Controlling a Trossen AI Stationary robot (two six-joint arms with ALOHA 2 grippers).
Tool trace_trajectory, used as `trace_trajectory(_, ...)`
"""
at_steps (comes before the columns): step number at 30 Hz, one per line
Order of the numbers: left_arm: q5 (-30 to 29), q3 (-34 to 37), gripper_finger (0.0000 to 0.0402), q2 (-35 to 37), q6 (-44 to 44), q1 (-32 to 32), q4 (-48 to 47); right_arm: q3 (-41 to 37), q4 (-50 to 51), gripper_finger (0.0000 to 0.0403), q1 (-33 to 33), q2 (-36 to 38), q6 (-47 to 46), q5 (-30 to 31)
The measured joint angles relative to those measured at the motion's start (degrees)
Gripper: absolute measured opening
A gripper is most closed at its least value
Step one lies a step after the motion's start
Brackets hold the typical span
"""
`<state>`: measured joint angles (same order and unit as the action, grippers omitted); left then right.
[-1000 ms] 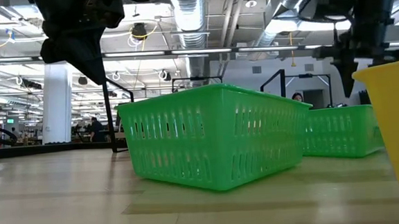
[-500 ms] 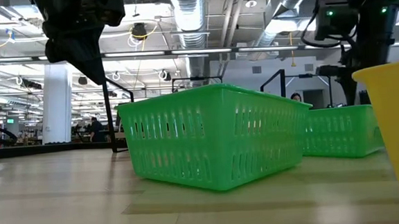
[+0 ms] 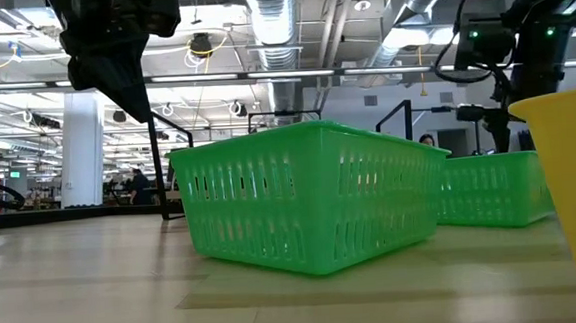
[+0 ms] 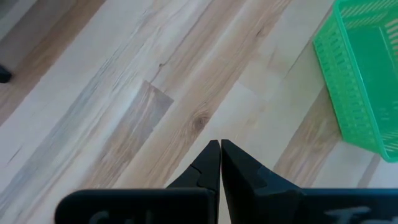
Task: Stack baskets on shelf by color
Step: Put the top green bin on the shelf
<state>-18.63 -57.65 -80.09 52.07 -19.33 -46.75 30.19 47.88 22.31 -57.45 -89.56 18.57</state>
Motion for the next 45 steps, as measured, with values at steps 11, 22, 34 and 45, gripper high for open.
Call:
trace_trajectory(11,0.5,0.0,0.0,0.0,-0.5,0.0,0.0,-2.9,-0.2,0.0131,0.0,0.0,0.0,-0.2)
trace_trajectory(22,0.9,0.0,0.0,0.0,-0.5,0.0,0.1,-3.4,-1.9,0.0012,0.0,0.0,5.2,-0.2)
trace_trajectory(34,0.9,0.0,0.0,0.0,-0.2,0.0,0.2,10.4,5.7,0.0004,-4.1,1.8,15.9,2.4)
trace_trajectory(45,0.8,0.0,0.0,0.0,2.9,0.0,0.2,41.6,41.6,0.0003,-10.3,-0.3,17.3,14.6)
